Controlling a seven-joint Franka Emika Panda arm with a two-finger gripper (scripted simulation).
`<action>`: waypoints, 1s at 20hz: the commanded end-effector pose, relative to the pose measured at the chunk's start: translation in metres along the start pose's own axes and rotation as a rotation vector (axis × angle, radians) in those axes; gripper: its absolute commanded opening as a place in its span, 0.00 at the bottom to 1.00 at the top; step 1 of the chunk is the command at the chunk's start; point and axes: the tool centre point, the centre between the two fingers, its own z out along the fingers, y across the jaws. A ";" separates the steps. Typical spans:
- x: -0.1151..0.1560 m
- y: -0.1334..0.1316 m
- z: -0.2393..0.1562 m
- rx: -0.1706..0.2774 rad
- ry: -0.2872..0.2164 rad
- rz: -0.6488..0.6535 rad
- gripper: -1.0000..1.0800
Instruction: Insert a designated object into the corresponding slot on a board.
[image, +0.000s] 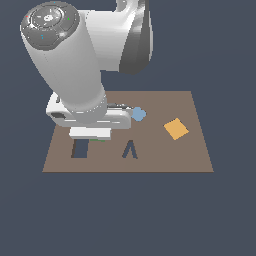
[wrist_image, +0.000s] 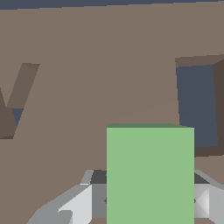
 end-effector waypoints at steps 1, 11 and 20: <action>0.013 0.015 -0.001 0.000 0.000 -0.020 0.00; 0.043 0.048 -0.002 0.000 0.000 -0.058 0.00; 0.049 0.053 -0.002 0.000 0.000 -0.065 0.00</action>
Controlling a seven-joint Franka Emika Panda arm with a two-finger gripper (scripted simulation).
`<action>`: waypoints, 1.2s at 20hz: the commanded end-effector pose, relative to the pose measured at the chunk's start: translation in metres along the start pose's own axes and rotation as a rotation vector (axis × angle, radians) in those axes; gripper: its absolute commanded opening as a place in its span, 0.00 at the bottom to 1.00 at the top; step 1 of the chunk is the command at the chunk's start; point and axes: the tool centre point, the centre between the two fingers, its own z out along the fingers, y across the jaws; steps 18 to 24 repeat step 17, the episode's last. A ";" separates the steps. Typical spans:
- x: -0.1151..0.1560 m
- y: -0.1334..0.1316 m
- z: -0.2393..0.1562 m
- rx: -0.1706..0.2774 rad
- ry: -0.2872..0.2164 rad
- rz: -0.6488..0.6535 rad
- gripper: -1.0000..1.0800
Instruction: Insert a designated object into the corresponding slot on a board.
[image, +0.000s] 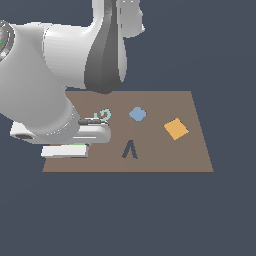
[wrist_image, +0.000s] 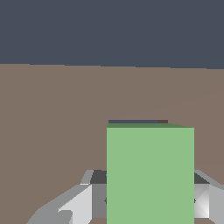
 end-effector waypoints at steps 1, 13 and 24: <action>0.000 0.000 0.000 0.000 0.000 0.000 0.00; 0.001 0.000 0.010 -0.001 0.000 -0.002 0.96; 0.001 0.000 0.010 -0.001 0.000 -0.002 0.96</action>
